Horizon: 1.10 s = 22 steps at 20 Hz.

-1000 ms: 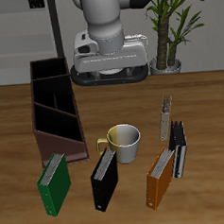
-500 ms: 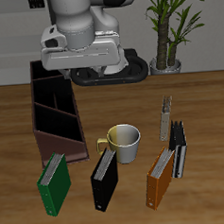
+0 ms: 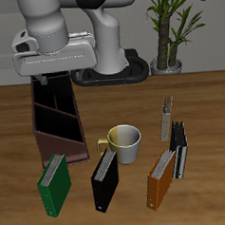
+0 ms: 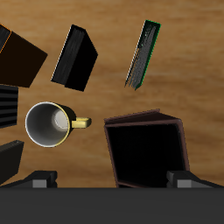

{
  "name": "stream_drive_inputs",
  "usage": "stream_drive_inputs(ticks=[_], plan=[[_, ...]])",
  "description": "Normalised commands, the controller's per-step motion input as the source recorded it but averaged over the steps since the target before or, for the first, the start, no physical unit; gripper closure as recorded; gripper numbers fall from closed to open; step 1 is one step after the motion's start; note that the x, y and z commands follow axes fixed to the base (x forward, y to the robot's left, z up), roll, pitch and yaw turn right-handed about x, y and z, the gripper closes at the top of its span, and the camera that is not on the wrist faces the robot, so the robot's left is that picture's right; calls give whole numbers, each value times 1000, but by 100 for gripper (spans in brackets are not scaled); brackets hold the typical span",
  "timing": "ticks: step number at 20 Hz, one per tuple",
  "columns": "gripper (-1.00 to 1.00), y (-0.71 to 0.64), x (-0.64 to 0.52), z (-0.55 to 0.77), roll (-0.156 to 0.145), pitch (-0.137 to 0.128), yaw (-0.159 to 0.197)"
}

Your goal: Place the green book into the right desk caddy's front compartment

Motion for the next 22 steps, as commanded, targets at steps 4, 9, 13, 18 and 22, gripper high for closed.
stream_drive_inputs(ticks=[4, 9, 13, 18, 22], plan=[[-100, -547, 292, 158, -54, -49, 27], [-100, -424, 227, 152, -32, -49, -39], [-100, -237, 272, 141, -41, -36, -62], [-100, 0, 256, 19, -2, -23, -26], [-100, 43, 447, -96, 4, -9, 14]])
